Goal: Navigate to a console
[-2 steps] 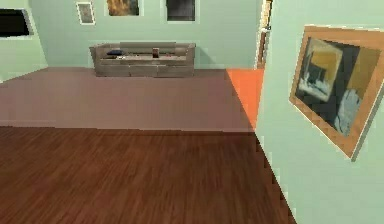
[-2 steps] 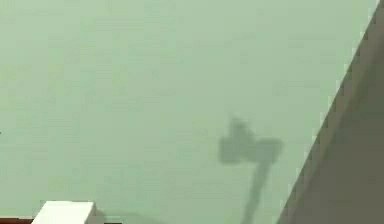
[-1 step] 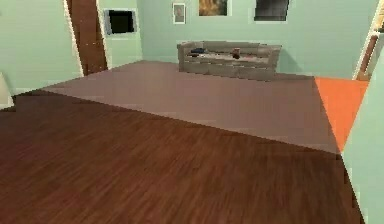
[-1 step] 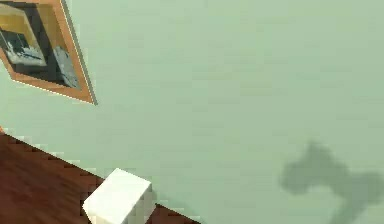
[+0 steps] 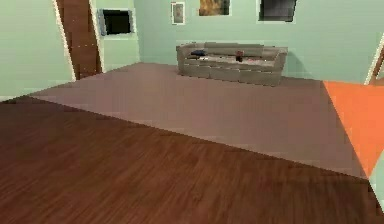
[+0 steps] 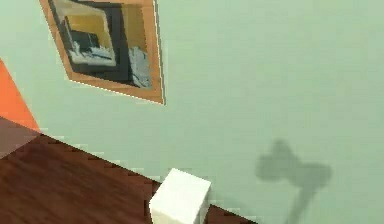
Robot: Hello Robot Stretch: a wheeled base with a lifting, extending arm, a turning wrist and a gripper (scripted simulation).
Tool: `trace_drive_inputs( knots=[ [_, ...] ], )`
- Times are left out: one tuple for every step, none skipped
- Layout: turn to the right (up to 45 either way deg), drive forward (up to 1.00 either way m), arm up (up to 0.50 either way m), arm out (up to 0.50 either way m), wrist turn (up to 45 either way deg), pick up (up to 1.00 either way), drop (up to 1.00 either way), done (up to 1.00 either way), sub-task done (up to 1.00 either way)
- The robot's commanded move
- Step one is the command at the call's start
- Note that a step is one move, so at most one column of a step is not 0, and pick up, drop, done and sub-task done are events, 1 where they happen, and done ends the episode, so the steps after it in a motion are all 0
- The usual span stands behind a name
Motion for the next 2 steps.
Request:
trace_drive_inputs(
  knots=[
    [24.0,0.00,0.00,0.00,0.0,0.00,0.00,0.00,0.00],
    [0.0,0.80,0.00,0.00,0.0,0.00,0.00,0.00,0.00]
  ],
)
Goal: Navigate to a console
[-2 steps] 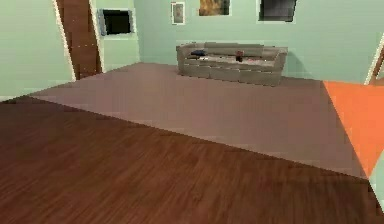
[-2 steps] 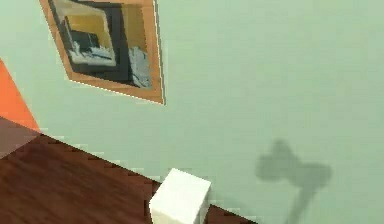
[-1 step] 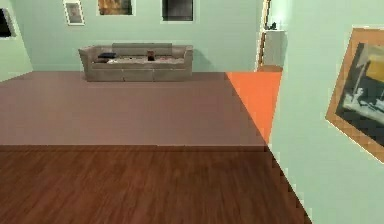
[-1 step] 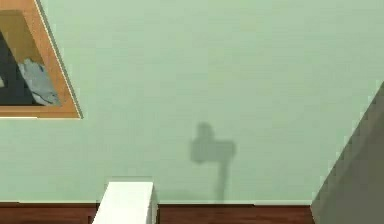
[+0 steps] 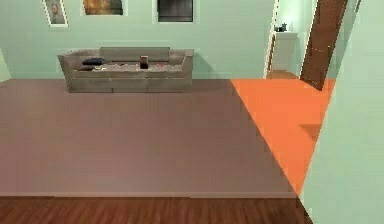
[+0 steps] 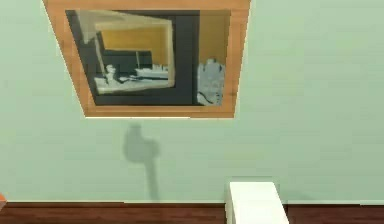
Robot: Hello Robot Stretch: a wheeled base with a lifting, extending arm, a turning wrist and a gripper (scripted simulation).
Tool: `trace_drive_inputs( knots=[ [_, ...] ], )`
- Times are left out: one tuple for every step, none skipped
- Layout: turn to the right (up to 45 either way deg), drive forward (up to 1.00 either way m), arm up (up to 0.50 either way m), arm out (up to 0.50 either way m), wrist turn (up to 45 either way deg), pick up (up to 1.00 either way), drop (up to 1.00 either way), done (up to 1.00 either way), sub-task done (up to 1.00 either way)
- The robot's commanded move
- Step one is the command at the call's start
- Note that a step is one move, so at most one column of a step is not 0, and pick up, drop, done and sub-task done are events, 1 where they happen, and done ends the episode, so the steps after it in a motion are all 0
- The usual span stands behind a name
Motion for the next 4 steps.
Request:
trace_drive_inputs(
  knots=[
    [12.0,0.00,0.00,0.00,0.0,0.00,0.00,0.00,0.00],
    [0.0,1.00,0.00,0.00,0.0,0.00,0.00,0.00,0.00],
    [0.0,0.55,0.00,0.00,0.0,0.00,0.00,0.00,0.00],
    [24.0,0.00,0.00,0.00,0.0,0.00,0.00,0.00,0.00]
  ],
)
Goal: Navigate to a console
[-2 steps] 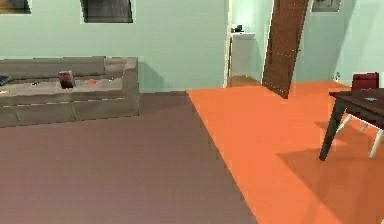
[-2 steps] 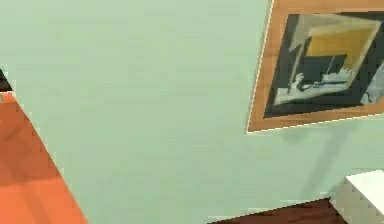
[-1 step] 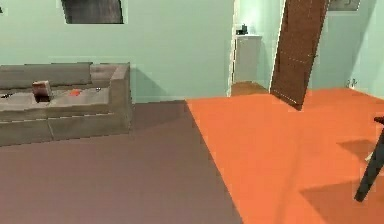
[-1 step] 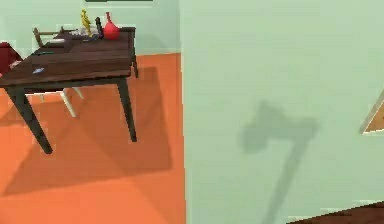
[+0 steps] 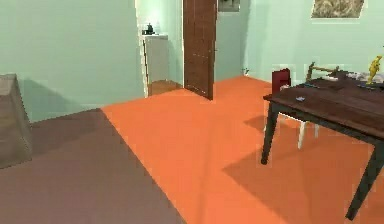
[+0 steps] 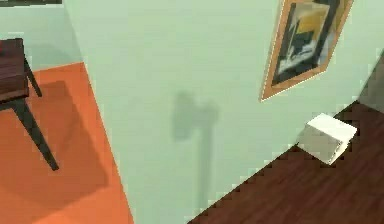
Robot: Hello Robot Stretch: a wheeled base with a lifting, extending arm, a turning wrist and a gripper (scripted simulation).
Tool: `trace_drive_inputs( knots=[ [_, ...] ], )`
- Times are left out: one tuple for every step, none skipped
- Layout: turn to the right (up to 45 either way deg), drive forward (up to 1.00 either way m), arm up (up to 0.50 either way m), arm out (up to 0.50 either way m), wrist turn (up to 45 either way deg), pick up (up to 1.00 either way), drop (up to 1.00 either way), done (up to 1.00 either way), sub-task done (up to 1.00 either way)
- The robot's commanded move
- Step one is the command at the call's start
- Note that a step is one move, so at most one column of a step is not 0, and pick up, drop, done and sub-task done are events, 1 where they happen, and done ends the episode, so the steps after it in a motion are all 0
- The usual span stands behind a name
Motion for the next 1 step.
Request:
trace_drive_inputs(
  knots=[
    [0.0,1.00,0.00,0.00,0.0,0.00,0.00,0.00,0.00]
  ],
)
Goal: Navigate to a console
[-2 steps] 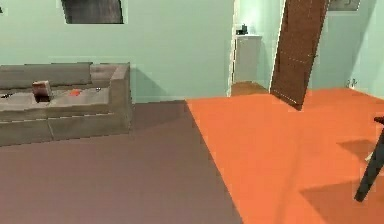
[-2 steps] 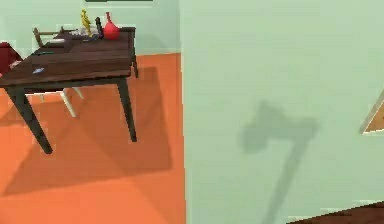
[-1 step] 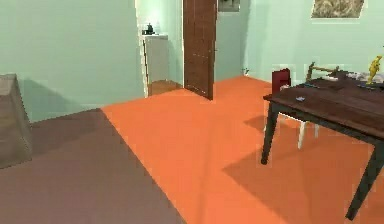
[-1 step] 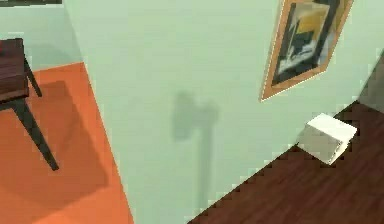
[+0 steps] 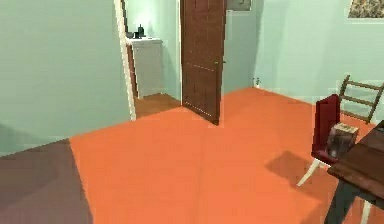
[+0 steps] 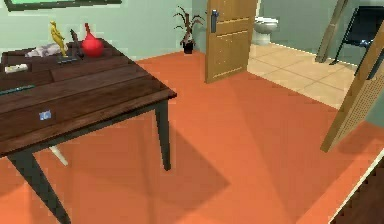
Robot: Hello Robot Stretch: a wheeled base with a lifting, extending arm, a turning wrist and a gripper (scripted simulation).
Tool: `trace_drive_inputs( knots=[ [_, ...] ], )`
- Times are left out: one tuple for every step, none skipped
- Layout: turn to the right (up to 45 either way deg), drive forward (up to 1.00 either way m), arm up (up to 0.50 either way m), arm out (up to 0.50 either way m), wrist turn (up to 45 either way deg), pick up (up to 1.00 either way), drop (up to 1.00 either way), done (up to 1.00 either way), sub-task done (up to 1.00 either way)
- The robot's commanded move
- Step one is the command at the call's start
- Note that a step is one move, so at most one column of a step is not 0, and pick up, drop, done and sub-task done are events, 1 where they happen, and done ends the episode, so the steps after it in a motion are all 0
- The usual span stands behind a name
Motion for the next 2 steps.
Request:
trace_drive_inputs(
  knots=[
    [3.0,0.00,0.00,0.00,0.0,0.00,0.00,0.00,0.00],
    [0.0,0.65,0.00,0.00,0.0,0.00,0.00,0.00,0.00]
  ],
)
